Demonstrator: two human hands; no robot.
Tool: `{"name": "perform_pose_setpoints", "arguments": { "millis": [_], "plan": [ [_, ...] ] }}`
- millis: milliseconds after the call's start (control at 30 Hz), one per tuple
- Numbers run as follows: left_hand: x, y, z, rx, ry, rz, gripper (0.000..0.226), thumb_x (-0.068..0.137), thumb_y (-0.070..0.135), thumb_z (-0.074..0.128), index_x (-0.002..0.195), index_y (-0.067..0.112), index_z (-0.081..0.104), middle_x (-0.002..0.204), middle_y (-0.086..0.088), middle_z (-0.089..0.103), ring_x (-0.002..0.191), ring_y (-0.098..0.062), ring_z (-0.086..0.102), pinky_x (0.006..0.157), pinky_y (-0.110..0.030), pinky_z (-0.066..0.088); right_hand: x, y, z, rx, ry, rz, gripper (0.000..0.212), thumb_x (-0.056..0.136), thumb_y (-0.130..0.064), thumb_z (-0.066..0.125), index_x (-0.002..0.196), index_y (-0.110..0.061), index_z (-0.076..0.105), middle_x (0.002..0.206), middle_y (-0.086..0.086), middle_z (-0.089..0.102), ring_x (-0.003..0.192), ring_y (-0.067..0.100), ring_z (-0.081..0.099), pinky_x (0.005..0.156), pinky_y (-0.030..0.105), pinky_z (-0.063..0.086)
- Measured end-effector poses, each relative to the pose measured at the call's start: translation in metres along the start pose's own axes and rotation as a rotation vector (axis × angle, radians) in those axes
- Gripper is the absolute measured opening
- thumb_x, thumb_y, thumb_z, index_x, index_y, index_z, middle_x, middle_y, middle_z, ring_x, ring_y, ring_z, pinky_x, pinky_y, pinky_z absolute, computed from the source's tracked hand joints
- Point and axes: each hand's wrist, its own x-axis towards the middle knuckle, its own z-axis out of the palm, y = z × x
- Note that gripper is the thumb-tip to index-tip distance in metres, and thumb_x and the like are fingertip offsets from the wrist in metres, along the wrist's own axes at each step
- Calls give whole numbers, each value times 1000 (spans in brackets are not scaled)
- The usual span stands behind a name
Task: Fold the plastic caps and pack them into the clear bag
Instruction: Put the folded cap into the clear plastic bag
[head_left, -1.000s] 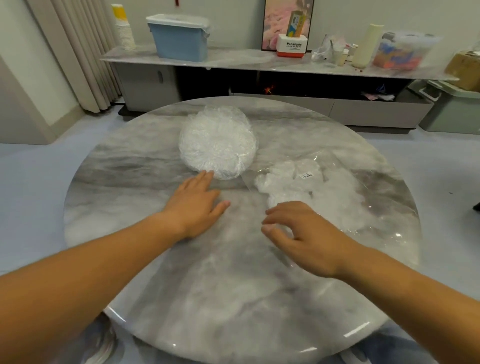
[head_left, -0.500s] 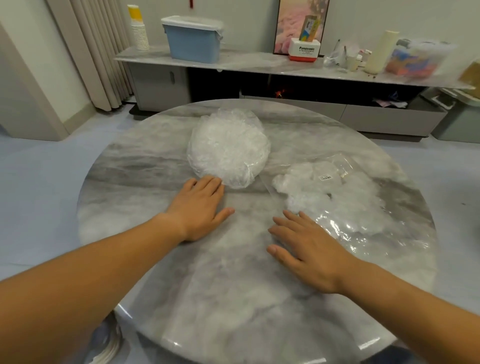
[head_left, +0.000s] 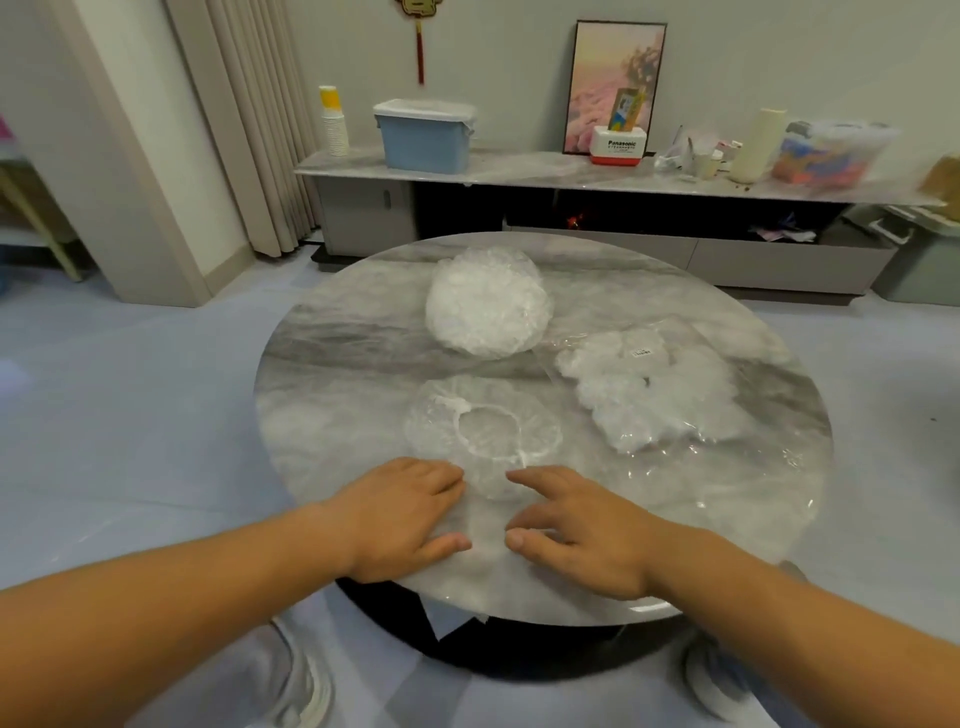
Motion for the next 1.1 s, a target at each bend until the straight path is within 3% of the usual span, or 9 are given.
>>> {"name": "perform_pose_setpoints", "arguments": {
  "millis": [100,300,433,500,667,767,933,1033,1100],
  "plan": [
    [-13,5,3,-15,-47,8,80,97,67,18,156,13,28,163,-5,25,147,-21,27,122,-32,16,-2,-5,18,-38,-87,33,65,95,-74,25,140,-38,56,169,-7,13,154,11,9,125,39,15],
    [-19,1,12,-149,-36,17,79,94,72,14,143,19,46,145,5,45,123,-18,50,106,-35,41,-9,-4,22,-167,-77,18,68,101,-65,24,143,-20,53,161,-4,34,148,15,29,120,38,27],
    [-21,-5,12,-383,4,-13,52,100,56,40,142,29,51,139,17,49,121,-6,53,103,-28,45,-22,-1,11,-104,-9,1,70,99,-65,21,129,-19,66,140,-7,58,132,9,47,112,31,36],
    [-22,-6,11,-546,34,-48,44,99,49,50,138,31,56,133,21,55,117,4,54,103,-24,45,-28,-4,5,7,55,17,57,103,-59,30,124,-22,69,130,-11,63,124,2,50,109,25,37],
    [-12,-9,5,-898,106,-171,27,96,33,63,122,33,69,118,24,67,110,12,59,103,-18,46,-24,-5,-3,292,137,58,57,90,-71,32,107,-36,73,134,-28,50,127,-11,43,106,14,33],
    [-3,-14,6,-1049,156,-268,22,96,29,63,117,31,73,114,22,70,106,10,62,100,-18,48,-15,5,3,231,105,36,64,91,-80,28,109,-38,73,140,-32,38,132,-15,33,105,9,28],
    [17,-24,1,-937,190,-353,21,96,33,61,113,32,73,105,21,70,95,10,63,83,-7,47,13,17,13,201,169,35,73,97,-73,17,117,-26,70,131,-20,50,131,-2,39,111,23,31],
    [29,-24,1,-835,186,-393,25,95,37,62,117,28,71,106,17,69,93,2,62,86,-15,48,26,24,13,144,257,45,69,90,-74,21,135,-38,60,152,-22,30,146,0,18,119,24,17],
    [35,-23,5,-742,193,-385,31,95,36,61,122,24,70,113,12,66,96,-1,58,91,-20,47,32,23,8,93,328,-20,60,94,-67,30,138,-37,58,159,-18,25,148,2,16,118,28,18]
  ]
}}
